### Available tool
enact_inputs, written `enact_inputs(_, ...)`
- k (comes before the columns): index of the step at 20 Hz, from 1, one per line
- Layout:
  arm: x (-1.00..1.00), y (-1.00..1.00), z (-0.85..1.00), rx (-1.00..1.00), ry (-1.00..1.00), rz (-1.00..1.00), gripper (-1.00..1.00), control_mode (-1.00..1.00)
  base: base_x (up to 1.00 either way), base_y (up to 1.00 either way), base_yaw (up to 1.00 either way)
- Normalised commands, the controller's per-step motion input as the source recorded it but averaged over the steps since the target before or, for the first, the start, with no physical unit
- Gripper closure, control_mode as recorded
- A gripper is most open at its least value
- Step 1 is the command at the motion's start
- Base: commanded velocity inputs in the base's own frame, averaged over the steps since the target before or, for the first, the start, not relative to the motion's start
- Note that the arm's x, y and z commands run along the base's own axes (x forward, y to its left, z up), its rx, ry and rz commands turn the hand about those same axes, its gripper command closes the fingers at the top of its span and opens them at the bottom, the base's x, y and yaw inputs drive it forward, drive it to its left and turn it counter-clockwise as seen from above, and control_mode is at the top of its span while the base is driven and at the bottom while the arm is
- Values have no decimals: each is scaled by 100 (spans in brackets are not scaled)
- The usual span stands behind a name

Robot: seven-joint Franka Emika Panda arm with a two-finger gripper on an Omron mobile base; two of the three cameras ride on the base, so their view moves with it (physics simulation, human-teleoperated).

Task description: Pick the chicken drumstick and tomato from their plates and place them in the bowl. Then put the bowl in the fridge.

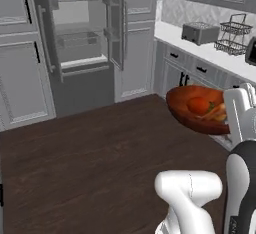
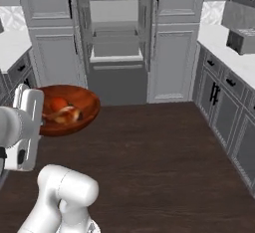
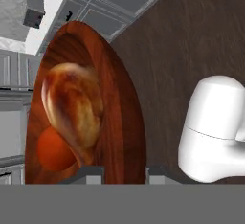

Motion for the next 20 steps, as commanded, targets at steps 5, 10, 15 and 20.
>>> enact_inputs(5,0,0,0,0,0,0,100,100,92,-42,37)
enact_inputs(10,0,0,0,0,0,0,100,100,100,-34,23)
enact_inputs(15,0,0,0,0,0,0,100,100,96,-3,18)
enact_inputs(20,0,0,0,0,0,0,100,100,75,0,16)
